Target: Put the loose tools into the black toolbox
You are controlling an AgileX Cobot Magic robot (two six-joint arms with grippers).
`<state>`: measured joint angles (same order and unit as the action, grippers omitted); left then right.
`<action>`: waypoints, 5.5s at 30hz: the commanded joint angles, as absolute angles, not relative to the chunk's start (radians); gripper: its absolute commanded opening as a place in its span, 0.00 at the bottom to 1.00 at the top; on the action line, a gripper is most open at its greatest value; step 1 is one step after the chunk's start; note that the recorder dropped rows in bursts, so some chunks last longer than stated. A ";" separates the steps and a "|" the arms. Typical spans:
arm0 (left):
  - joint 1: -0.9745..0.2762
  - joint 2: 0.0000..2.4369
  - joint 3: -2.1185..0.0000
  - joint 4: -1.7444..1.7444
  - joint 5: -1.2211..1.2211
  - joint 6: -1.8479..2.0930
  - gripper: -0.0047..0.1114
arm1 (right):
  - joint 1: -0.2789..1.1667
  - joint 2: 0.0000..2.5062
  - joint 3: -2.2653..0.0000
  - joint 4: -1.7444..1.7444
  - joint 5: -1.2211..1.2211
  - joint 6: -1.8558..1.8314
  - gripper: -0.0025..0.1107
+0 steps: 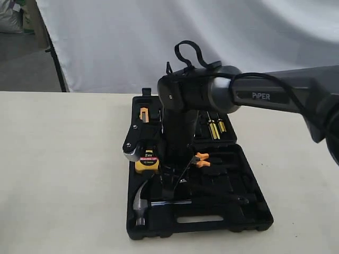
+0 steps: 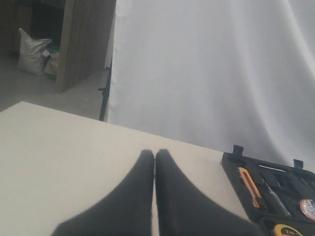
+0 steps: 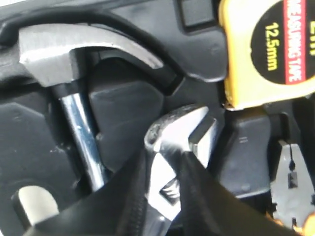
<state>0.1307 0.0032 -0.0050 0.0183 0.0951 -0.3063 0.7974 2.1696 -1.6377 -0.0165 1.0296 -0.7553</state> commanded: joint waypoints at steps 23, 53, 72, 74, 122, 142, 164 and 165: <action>0.156 0.000 -0.008 0.023 0.088 -0.311 0.05 | 0.681 2.102 -1.627 0.181 1.028 -0.834 0.46; 0.156 0.000 -0.008 0.023 0.088 -0.311 0.05 | 0.622 2.065 -1.627 0.430 1.135 -1.136 0.02; 0.156 0.000 -0.008 0.023 0.088 -0.311 0.05 | 0.676 2.111 -1.627 0.217 1.111 -0.803 0.66; 0.156 0.000 -0.008 0.023 0.088 -0.311 0.05 | 0.676 2.125 -1.627 0.217 1.111 -0.790 0.64; 0.156 0.000 -0.008 0.023 0.088 -0.311 0.05 | 0.206 2.159 -1.596 0.851 1.221 -1.188 0.02; 0.156 0.000 -0.008 0.023 0.088 -0.311 0.05 | 0.182 2.175 -1.528 1.239 1.221 -1.301 0.02; 0.156 0.000 -0.008 0.023 0.088 -0.311 0.05 | 0.266 2.282 -1.593 0.984 1.163 -0.957 0.02; 0.156 0.000 -0.008 0.023 0.088 -0.311 0.05 | 0.266 2.282 -1.593 0.947 1.137 -0.932 0.02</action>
